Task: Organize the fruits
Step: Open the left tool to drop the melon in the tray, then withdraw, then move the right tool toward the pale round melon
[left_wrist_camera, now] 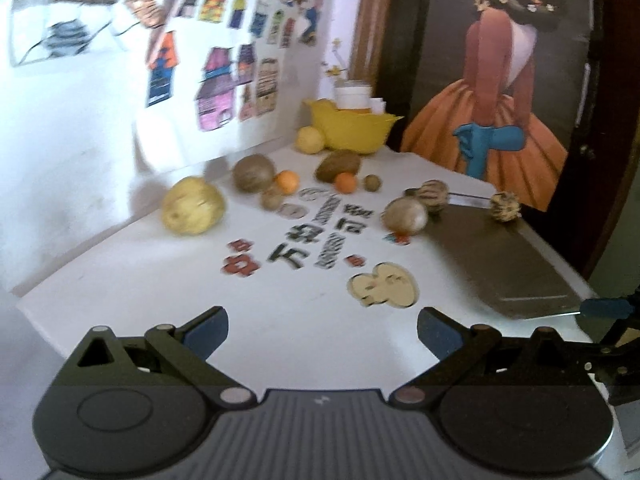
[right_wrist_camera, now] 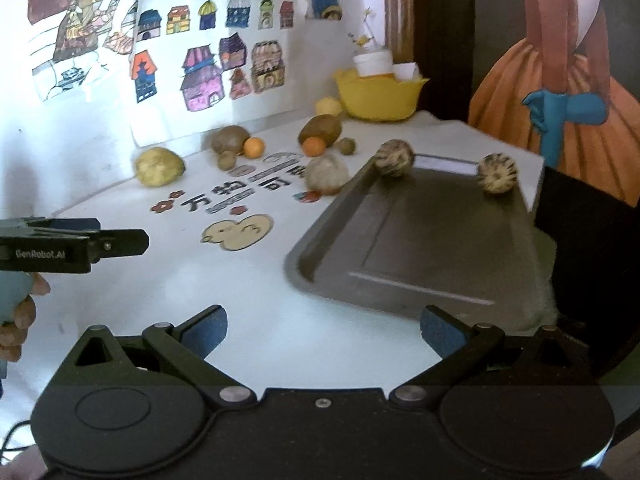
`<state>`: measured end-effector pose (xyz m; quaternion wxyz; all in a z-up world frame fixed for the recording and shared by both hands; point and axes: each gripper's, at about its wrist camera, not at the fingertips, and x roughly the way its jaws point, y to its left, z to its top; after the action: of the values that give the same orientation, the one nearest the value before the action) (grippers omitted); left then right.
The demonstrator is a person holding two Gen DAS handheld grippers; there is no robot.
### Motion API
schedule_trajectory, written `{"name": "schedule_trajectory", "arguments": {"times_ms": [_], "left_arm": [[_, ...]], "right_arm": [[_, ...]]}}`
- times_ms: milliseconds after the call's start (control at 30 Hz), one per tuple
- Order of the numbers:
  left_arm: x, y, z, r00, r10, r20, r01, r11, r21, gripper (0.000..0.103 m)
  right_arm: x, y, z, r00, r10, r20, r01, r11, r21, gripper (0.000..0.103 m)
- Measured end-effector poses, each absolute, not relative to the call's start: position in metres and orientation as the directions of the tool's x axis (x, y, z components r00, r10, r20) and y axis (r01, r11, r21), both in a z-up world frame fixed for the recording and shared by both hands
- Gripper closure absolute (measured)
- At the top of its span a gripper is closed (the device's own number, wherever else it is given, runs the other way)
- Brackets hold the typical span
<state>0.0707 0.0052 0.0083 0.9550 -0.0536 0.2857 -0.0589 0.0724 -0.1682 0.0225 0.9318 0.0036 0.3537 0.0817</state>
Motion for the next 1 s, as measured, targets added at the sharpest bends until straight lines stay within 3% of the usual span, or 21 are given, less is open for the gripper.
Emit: {"name": "schedule_trajectory", "arguments": {"times_ms": [467,1000], "left_arm": [[0.07,0.048,0.001,0.823,-0.071,-0.564,-0.02,0.988,-0.154,0.0],[0.104,0.06,0.007,0.827,-0.045,-0.561,-0.034,0.991,-0.129,0.0]], "right_arm": [[0.1,-0.129,0.015,0.677,0.259,-0.688,-0.264,0.959,0.101,0.001],[0.146,-0.112,0.027,0.667,0.289,-0.686,-0.397,0.918,0.001,0.001]]}}
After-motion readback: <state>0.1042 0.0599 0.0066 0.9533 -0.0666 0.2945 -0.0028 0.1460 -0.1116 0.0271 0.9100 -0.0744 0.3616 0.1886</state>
